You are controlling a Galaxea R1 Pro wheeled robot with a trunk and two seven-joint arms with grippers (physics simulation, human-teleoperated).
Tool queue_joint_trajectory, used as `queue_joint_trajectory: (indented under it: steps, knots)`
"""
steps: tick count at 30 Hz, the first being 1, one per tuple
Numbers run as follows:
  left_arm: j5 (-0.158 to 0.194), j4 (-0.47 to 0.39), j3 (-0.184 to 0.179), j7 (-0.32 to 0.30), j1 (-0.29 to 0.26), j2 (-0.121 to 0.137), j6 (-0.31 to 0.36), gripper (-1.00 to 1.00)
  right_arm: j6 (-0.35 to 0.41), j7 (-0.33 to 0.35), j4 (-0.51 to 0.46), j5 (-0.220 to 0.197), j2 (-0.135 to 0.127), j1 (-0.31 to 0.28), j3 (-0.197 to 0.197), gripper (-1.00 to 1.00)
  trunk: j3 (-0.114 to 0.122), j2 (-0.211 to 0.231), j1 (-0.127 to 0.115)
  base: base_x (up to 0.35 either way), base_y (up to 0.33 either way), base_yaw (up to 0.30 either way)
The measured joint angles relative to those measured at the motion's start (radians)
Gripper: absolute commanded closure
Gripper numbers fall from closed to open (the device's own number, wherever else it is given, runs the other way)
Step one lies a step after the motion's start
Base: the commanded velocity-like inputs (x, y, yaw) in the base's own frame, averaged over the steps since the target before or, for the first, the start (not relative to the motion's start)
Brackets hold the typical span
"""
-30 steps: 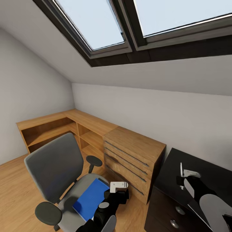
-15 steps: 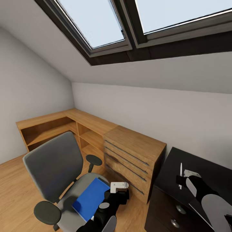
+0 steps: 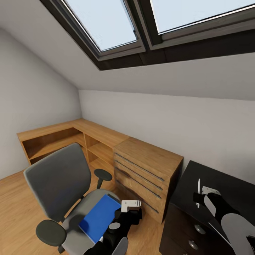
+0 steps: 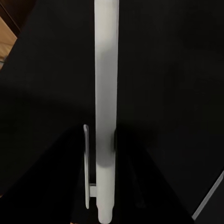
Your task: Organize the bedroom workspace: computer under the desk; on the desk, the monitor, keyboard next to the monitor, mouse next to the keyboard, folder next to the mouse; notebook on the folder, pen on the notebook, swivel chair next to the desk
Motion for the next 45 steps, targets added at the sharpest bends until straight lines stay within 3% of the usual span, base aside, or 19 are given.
queue_joint_trajectory:
  steps: [31, 45]
  knots:
    - [0.003, 0.001, 0.0, 0.001, 0.0, 0.0, 0.001, -1.0, -0.002, -0.003, -0.001, 0.003, 0.002, 0.0, 0.002, 1.0, -0.097, -0.217, 0.119, 0.0, 0.0, 0.0]
    - [0.002, 0.04, 0.0, -0.002, 0.0, 0.003, 0.0, -1.0, -0.002, -0.003, -0.001, 0.005, 0.002, 0.0, 0.003, 1.0, -0.097, -0.218, 0.119, 0.09, 0.0, 0.0]
